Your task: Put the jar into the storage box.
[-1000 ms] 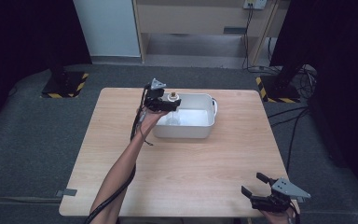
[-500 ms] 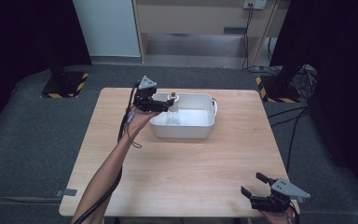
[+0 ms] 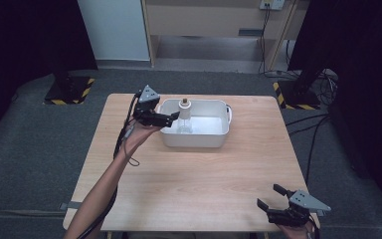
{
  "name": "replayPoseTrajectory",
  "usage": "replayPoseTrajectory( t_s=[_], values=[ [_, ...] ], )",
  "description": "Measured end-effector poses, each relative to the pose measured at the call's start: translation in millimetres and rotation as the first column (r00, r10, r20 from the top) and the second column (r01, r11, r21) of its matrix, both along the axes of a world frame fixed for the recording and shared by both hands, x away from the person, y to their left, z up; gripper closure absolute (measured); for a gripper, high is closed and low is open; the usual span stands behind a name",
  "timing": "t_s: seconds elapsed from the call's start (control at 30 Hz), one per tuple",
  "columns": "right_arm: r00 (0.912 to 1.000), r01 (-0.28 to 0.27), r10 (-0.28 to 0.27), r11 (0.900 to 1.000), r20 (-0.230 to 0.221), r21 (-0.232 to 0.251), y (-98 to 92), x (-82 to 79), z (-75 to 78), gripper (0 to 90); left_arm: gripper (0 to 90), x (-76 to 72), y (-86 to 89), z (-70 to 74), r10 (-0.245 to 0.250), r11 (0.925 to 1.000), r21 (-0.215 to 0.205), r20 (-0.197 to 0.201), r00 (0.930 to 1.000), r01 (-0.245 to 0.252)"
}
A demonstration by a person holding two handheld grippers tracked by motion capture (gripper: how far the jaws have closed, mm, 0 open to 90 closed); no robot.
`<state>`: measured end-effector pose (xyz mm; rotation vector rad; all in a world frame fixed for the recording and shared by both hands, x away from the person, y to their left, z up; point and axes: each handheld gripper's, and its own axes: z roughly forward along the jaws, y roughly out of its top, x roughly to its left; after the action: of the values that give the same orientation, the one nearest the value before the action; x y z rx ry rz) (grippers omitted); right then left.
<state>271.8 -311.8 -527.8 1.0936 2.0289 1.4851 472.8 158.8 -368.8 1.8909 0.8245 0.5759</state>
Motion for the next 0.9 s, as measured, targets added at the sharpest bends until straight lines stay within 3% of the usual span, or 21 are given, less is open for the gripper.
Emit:
replayPoseTrajectory(
  t_s=[0.27, 0.47, 0.7, 0.9],
  values=[
    [1.0000, 0.000, 0.000, 1.000, -0.001, 0.002, -0.3, 0.1, -0.1, 11.2, 3.3, -17.9, 10.8, -2.4, -0.009, 0.9999, -0.010, 0.004, 1.0000, 0.009],
    [1.0000, -0.001, 0.001, 1.000, -0.002, 0.002, -0.3, 0.2, -0.3, 11.2, 3.3, -34.3, 20.9, -4.2, -0.049, 0.9987, -0.013, -0.007, 0.9988, 0.049],
    [1.0000, -0.005, 0.005, 1.000, 0.000, 0.001, 0.0, -0.1, -0.3, 11.2, 3.4, -57.5, 38.4, -13.9, -0.078, 0.9957, -0.053, -0.014, 0.9969, 0.077],
    [1.0000, -0.007, 0.007, 1.000, 0.000, 0.001, 0.3, -0.1, -0.1, 11.2, 3.4, -76.4, 52.5, -22.9, -0.097, 0.9935, -0.061, 0.002, 0.9953, 0.097]
  ],
)
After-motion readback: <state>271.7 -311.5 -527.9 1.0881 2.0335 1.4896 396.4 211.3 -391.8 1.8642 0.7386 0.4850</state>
